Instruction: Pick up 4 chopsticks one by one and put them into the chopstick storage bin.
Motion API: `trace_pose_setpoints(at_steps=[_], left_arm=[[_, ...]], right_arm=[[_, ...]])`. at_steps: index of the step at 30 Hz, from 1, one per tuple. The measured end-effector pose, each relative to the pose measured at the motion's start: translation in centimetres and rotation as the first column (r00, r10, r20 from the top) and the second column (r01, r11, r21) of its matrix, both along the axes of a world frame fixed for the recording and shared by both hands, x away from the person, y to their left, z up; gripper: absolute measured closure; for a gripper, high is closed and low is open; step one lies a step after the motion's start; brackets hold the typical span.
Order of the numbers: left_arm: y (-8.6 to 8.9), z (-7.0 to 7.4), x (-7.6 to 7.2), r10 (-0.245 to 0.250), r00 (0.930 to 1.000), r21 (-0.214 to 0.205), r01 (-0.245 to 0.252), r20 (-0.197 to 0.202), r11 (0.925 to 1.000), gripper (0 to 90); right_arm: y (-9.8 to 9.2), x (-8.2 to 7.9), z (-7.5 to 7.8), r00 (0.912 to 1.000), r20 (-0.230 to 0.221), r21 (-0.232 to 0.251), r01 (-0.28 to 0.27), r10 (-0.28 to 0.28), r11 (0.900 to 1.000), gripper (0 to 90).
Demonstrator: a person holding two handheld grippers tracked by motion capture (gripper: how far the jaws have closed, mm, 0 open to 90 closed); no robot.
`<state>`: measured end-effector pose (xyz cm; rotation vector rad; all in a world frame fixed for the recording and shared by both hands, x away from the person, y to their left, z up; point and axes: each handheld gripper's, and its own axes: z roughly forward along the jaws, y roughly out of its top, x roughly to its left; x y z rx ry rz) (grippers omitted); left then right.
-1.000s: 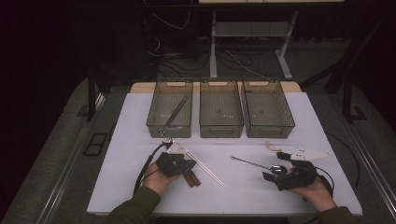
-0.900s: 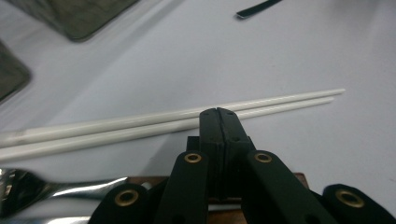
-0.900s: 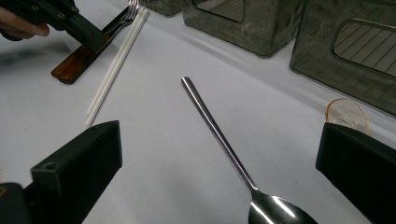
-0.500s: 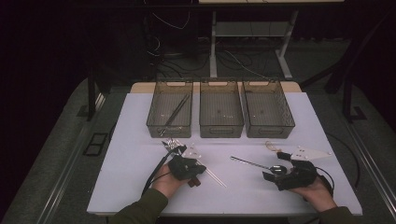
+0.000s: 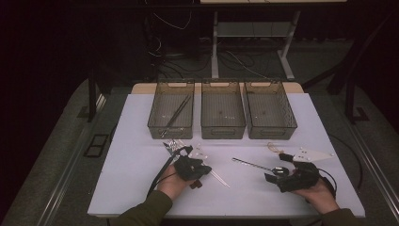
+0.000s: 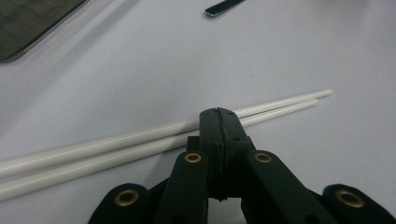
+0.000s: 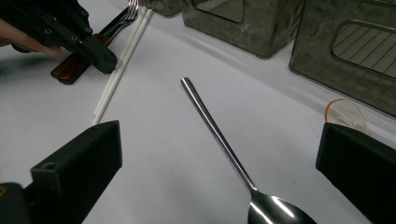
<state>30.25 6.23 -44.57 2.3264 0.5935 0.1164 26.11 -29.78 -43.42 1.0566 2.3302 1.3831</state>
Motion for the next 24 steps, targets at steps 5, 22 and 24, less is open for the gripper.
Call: trace_pose_setpoints(at_steps=[5,22,24], left_arm=[[-0.7,0.0,0.0,-0.008,1.0,-0.001,0.008,0.005,1.0,89.3],[-3.3,-0.2,0.9,-0.022,0.9995,-0.005,0.022,0.024,0.9998,89.3],[-3.6,-0.2,1.1,-0.021,0.9995,-0.004,0.021,0.025,0.9998,89.3]], right_arm=[[0.0,0.0,0.0,1.0,-0.003,0.001,0.002,-0.001,1.0,0.6],[0.0,0.0,0.0,1.0,-0.002,0.0,-0.001,0.001,1.0,0.6],[0.0,0.0,0.0,1.0,-0.001,0.002,0.0,0.0,1.0,0.6]])
